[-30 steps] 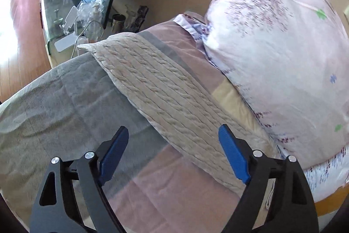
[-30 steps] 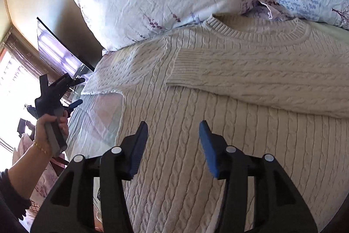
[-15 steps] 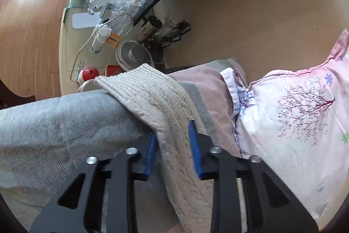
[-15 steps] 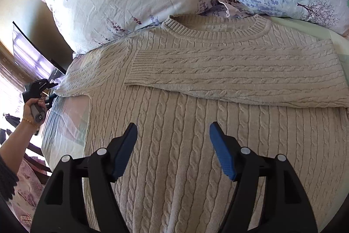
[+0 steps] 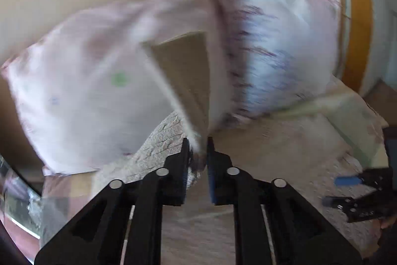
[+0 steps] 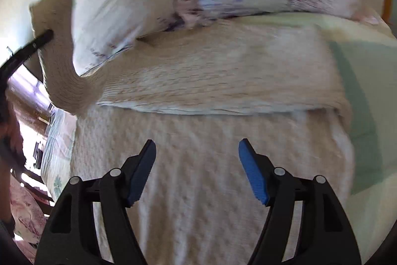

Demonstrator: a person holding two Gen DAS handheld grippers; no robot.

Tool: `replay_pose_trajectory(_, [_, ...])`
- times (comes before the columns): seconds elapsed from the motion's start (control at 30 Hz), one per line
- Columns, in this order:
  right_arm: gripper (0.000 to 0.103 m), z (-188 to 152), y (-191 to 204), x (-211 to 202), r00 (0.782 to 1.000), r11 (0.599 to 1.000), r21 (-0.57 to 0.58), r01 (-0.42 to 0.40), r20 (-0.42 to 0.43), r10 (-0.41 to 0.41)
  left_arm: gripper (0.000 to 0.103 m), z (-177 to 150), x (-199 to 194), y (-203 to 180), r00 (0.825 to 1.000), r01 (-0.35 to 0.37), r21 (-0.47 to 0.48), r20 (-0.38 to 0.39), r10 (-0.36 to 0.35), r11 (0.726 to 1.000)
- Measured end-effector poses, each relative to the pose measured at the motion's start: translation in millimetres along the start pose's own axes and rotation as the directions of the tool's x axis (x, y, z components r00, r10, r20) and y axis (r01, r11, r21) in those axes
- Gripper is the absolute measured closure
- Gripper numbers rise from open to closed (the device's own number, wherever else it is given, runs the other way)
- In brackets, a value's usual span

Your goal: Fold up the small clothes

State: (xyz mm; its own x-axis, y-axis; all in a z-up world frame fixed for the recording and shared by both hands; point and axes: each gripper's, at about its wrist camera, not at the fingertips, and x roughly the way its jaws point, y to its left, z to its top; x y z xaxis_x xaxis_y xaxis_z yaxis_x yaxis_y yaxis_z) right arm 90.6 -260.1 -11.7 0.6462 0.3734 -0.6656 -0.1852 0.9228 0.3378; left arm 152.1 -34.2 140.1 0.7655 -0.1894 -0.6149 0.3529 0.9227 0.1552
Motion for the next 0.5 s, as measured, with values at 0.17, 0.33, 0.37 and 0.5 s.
replay_pose_trajectory(0.17, [0.036, -4, -62, -22, 1.0, 0.987, 0.162, 0.018, 0.022, -0.022, 0.052, -45, 63, -80, 0.972, 0.076, 0.047, -0.228, -0.064, 0.996])
replay_pose_trajectory(0.33, [0.057, 21, -84, -24, 0.996, 0.962, 0.261, -0.082, 0.057, 0.069, 0.018, -85, 20, 0, 0.977, -0.044, -0.157, -0.213, 0.009, 0.987])
replay_pose_trajectory(0.37, [0.063, 28, -84, -18, 0.996, 0.959, 0.27, -0.087, 0.053, 0.075, 0.018, -96, 11, 10, 0.972, -0.074, -0.188, -0.233, 0.029, 0.979])
replay_pose_trajectory(0.5, [0.067, 56, -68, 8, 0.999, 0.974, 0.222, -0.044, 0.034, 0.037, 0.018, -148, -16, 57, 0.938, -0.172, -0.33, -0.344, 0.051, 0.928])
